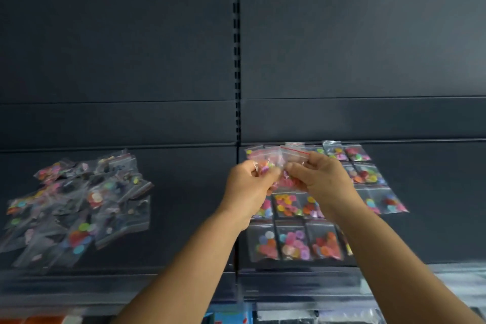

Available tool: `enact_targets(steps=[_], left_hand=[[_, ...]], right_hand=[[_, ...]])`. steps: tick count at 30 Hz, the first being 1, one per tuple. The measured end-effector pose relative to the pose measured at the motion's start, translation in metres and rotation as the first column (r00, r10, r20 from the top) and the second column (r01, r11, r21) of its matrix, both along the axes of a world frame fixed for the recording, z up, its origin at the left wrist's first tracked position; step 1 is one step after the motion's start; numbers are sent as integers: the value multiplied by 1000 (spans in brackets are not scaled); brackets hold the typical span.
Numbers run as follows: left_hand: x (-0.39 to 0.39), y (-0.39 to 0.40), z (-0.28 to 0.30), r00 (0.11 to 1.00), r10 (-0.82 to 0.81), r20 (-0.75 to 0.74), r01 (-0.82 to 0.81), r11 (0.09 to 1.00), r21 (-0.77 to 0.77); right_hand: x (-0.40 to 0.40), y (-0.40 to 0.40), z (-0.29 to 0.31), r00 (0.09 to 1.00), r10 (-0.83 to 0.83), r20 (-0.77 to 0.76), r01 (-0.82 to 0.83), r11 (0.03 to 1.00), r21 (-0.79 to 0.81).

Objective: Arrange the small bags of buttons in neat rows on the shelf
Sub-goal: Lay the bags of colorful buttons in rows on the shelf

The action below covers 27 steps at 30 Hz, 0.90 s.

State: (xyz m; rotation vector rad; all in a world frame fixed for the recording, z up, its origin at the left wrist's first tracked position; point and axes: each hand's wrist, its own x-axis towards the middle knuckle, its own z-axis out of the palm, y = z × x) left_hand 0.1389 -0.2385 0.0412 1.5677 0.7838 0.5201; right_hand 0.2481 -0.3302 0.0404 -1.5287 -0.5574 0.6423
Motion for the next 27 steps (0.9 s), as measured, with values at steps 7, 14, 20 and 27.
enact_targets(steps=[7, 14, 20, 27], left_hand=[[60, -84, -8, 989, -105, -105, 116, 988, 99], [91, -133, -27, 966, -142, -218, 199, 943, 267], [105, -156, -43, 931, -113, -348, 271, 853, 446], [108, -164, -49, 908, -10, -419, 341, 600, 724]], right_hand=[[71, -93, -10, 984, -79, 160, 102, 984, -145], [105, -159, -16, 936, -76, 345, 194, 926, -323], [112, -177, -32, 900, 67, 431, 188, 832, -522], [106, -178, -42, 826, 163, 539, 235, 770, -593]])
